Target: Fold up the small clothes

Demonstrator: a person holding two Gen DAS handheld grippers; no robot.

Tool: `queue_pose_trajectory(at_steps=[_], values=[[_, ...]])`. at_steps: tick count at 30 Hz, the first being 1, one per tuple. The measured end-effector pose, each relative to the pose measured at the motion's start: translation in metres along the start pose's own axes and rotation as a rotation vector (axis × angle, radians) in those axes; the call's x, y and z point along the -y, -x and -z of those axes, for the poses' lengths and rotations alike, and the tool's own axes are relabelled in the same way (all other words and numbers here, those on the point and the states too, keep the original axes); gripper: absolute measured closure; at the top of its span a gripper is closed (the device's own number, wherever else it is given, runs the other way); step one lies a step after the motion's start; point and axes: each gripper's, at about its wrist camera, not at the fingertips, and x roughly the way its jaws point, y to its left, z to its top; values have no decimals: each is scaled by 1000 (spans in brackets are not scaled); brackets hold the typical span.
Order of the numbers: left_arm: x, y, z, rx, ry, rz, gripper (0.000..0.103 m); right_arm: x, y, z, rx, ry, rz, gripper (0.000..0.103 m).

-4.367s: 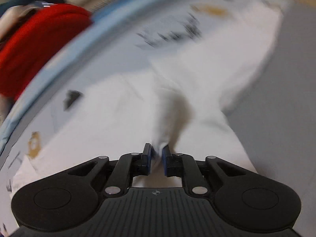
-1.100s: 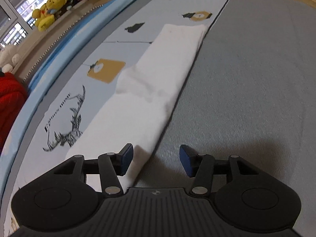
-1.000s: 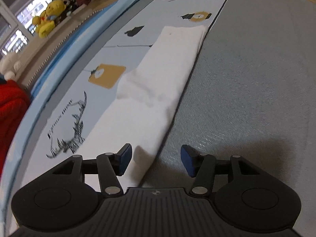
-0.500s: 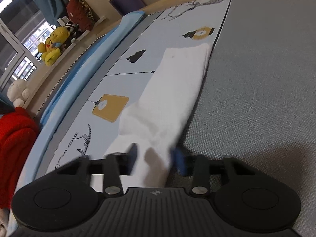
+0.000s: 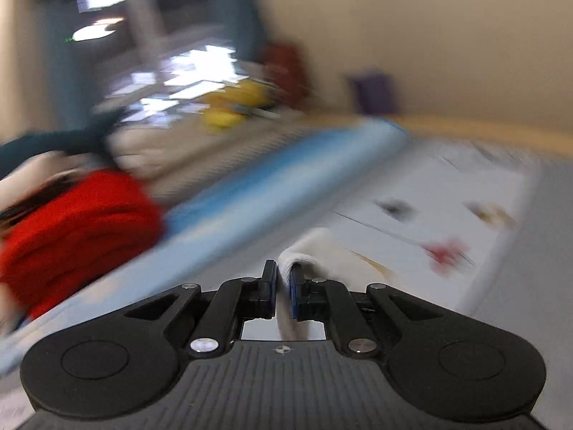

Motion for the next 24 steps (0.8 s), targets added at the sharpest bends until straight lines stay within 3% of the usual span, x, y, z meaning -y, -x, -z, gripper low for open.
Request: queue_pose_trajectory(at_steps=[4,6,8,10,12,14,16,21,24], values=[[-15,11,-10,29,46,-4,62,-102,57,16,5,212,-279,96],[-25,15,-15,44,72,-16,62,-142,81,40,-52,249,-394,95],[-33,18,-18,53,99,-30,62,-175,96,71,-176,285,-496,92],[-40,20,-20,59,121,-37,62,-198,104,106,-377,307,-567,92],[-44,24,-21,64,130,-43,62,-209,112,128,-503,338,-543,92],[-44,28,-21,70,130,-43,62,-208,117,134,-551,327,-482,88],[-39,29,-19,73,115,-40,62,-201,115,125,-583,229,-437,85],[-15,16,-3,19,51,12,62,-166,92,105,-523,69,-310,80],[8,-1,12,-30,-14,59,62,-143,77,105,-530,-5,-201,80]])
